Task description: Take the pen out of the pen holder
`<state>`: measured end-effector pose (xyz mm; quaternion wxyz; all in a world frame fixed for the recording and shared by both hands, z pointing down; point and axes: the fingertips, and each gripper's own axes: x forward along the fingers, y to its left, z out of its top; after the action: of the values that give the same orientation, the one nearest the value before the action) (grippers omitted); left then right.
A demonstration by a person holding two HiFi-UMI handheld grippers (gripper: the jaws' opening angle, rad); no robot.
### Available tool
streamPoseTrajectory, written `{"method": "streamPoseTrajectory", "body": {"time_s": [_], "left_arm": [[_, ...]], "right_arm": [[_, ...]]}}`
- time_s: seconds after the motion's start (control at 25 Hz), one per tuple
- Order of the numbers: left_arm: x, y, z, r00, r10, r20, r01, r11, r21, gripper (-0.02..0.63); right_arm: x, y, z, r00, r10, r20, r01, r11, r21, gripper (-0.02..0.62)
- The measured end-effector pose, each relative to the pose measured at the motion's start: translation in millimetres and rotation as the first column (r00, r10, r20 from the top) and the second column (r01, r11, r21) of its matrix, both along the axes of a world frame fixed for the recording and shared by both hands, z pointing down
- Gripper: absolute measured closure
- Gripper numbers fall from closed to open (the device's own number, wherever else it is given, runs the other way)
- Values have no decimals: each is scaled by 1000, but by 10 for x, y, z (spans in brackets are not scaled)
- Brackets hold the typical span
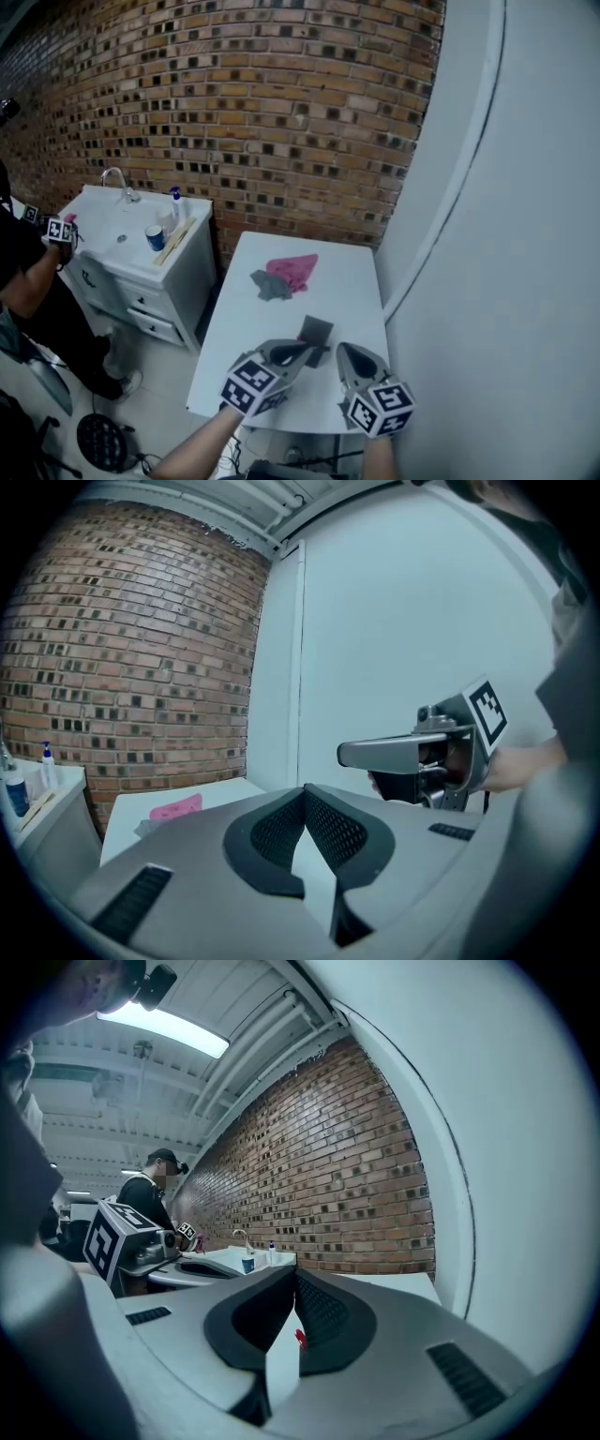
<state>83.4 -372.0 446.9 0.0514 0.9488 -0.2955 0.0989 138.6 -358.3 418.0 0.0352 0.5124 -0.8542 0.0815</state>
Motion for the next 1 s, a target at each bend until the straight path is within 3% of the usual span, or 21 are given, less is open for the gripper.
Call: {"method": "streamPoseTrajectory", "body": {"time_s": [0.36, 0.44, 0.48, 0.76, 1.0], "left_arm": [[187, -192, 277, 999, -11, 40, 11, 1000, 0, 598], [283, -230, 382, 999, 8, 51, -8, 1000, -17, 539], [334, -247, 438, 998, 18, 62, -16, 1000, -24, 503], [565, -402, 881, 980, 14, 198, -14, 1000, 0, 462], [702, -534, 1249, 966, -9, 258, 16, 1000, -26, 462]], "right_arm": [[173, -75, 117, 999, 50, 5, -50, 998, -29, 588], [219, -92, 142, 999, 53, 3, -53, 998, -36, 588], [244, -99, 159, 999, 53, 1, -53, 998, -38, 588], [374, -117, 243, 998, 67, -12, -68, 996, -63, 588], [484, -119, 283, 997, 76, -23, -77, 994, -81, 588]]}}
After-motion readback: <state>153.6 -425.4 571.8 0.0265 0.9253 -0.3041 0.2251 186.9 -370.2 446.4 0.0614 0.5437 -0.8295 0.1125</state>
